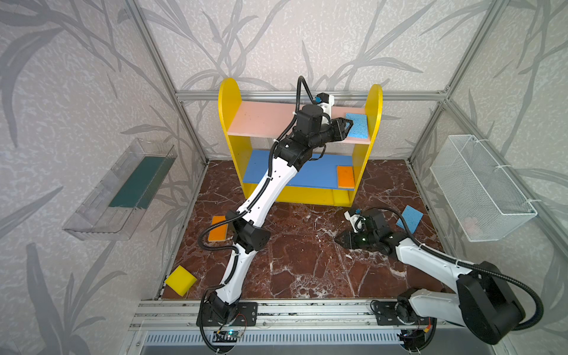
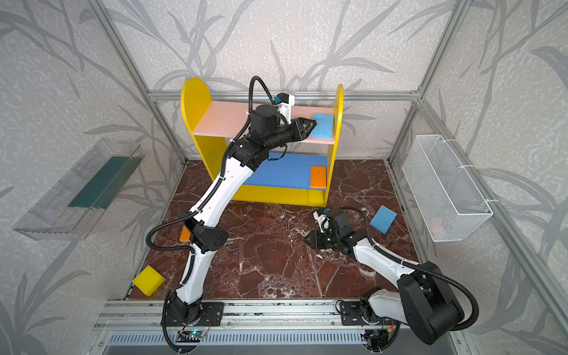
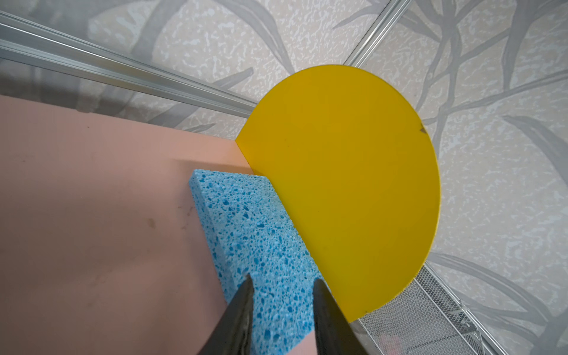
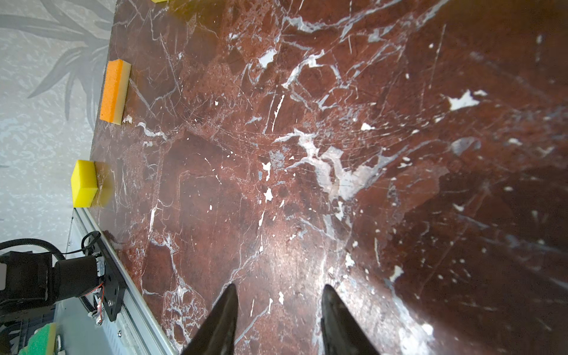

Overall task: Place and organize the cleaning sponges onto the shelf
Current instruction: 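Lower the blue sponge onto the pink shelf against the yellow side panel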

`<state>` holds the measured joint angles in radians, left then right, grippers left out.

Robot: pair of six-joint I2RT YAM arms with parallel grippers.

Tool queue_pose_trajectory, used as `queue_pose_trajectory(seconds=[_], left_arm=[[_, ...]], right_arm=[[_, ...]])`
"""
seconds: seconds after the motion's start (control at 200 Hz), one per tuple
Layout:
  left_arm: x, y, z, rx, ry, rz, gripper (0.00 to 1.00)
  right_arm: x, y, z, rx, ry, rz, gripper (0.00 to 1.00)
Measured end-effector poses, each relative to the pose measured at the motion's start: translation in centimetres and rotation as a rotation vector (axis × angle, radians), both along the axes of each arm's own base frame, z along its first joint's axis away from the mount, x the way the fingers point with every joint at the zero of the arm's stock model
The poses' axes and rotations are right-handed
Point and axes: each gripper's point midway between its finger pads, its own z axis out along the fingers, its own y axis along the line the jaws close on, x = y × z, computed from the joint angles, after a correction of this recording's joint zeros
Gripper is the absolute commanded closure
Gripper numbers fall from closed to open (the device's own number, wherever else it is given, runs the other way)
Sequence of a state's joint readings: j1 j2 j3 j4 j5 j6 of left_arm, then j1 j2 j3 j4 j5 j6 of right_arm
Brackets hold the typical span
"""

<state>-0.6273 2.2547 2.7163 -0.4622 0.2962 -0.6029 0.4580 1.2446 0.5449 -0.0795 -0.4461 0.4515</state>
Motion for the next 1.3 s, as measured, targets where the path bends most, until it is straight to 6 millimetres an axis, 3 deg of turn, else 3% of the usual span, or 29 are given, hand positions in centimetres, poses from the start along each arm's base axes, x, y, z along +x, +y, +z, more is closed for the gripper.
queue_pose_trajectory(seconds=[0.515, 0.995, 1.299], left_arm=[[0.3, 0.4, -0.1, 0.051, -0.031, 0.079, 0.59], [-2.6, -2.5, -1.8, 0.177, -0.048, 0.129, 0.58], [-2.5, -1.6, -2.1, 0.194, -0.041, 0.18, 0.54]], right_arm=[[0.2, -0.5, 1.7, 0.004, -0.066, -0.019, 0.55], [-0.6, -0.6, 0.7, 0.009, -0.041, -0.015, 0.55], [-0.5, -0.5, 1.4, 0.024, -0.062, -0.017, 0.52]])
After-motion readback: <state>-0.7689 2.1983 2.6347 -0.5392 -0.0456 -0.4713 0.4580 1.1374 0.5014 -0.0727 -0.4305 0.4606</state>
